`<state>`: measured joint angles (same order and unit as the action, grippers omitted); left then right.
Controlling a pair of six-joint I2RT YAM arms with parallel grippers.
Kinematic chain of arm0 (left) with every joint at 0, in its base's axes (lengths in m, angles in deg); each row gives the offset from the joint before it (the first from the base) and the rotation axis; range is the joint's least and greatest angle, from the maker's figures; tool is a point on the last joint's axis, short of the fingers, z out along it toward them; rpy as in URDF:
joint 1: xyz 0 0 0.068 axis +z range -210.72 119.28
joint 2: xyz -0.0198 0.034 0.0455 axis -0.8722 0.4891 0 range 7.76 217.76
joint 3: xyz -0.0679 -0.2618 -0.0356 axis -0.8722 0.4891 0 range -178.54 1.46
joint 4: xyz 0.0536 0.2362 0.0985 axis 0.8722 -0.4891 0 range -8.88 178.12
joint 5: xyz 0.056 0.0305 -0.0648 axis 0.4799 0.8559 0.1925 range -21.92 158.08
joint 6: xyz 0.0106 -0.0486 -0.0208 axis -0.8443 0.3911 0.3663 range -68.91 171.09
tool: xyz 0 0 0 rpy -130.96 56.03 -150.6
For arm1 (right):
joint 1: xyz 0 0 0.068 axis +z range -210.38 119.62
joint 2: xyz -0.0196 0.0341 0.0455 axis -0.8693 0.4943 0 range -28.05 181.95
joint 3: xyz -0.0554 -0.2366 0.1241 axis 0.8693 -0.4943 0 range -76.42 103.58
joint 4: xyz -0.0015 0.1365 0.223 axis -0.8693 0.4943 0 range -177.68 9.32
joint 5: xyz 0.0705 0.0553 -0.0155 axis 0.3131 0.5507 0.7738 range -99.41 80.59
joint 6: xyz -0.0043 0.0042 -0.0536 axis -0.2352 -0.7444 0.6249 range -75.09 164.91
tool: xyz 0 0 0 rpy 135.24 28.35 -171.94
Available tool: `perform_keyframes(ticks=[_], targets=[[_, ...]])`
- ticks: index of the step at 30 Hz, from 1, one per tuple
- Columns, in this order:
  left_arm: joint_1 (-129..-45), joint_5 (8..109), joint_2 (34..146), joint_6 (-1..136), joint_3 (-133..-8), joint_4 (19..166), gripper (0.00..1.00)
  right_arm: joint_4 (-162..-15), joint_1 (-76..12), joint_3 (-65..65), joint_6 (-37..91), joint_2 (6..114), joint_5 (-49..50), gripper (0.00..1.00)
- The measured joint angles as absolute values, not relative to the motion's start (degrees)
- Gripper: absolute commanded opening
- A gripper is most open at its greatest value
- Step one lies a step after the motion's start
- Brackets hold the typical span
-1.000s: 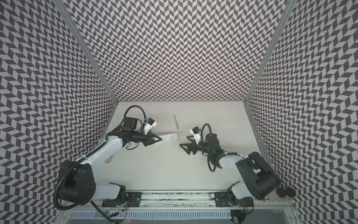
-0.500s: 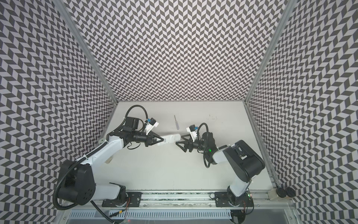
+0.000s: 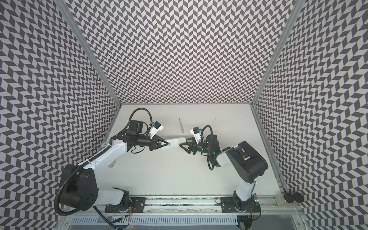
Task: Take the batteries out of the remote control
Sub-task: 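Pinch the battery cover with the right gripper and slide it off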
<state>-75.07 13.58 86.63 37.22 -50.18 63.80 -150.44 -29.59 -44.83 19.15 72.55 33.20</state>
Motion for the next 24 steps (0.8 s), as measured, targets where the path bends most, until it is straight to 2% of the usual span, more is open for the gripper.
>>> perform_keyframes(ticks=[5,9,15,17,22,24], targets=[[-75.7,13.6,86.6,37.2,-50.2,63.8,0.0,-148.8,-29.1,-43.4,19.1,73.2,32.2,0.45],[-75.5,14.7,86.6,37.0,-50.1,63.8,0.0,-148.0,-29.0,-43.3,19.8,73.3,31.9,0.35],[-75.2,15.1,86.4,36.2,-50.1,63.4,0.0,-147.6,-29.0,-43.6,20.4,73.2,32.3,0.29],[-75.3,15.5,86.4,36.1,-50.1,63.3,0.0,-147.1,-29.0,-43.8,20.8,73.0,32.3,0.29],[-76.1,16.4,86.3,36.4,-50.1,63.5,0.0,-144.8,-28.9,-44.3,21.7,71.4,30.3,0.49],[-76.7,18.1,86.2,36.9,-50.1,63.7,0.0,-143.6,-28.8,-44.5,22.0,71.2,29.2,0.51]])
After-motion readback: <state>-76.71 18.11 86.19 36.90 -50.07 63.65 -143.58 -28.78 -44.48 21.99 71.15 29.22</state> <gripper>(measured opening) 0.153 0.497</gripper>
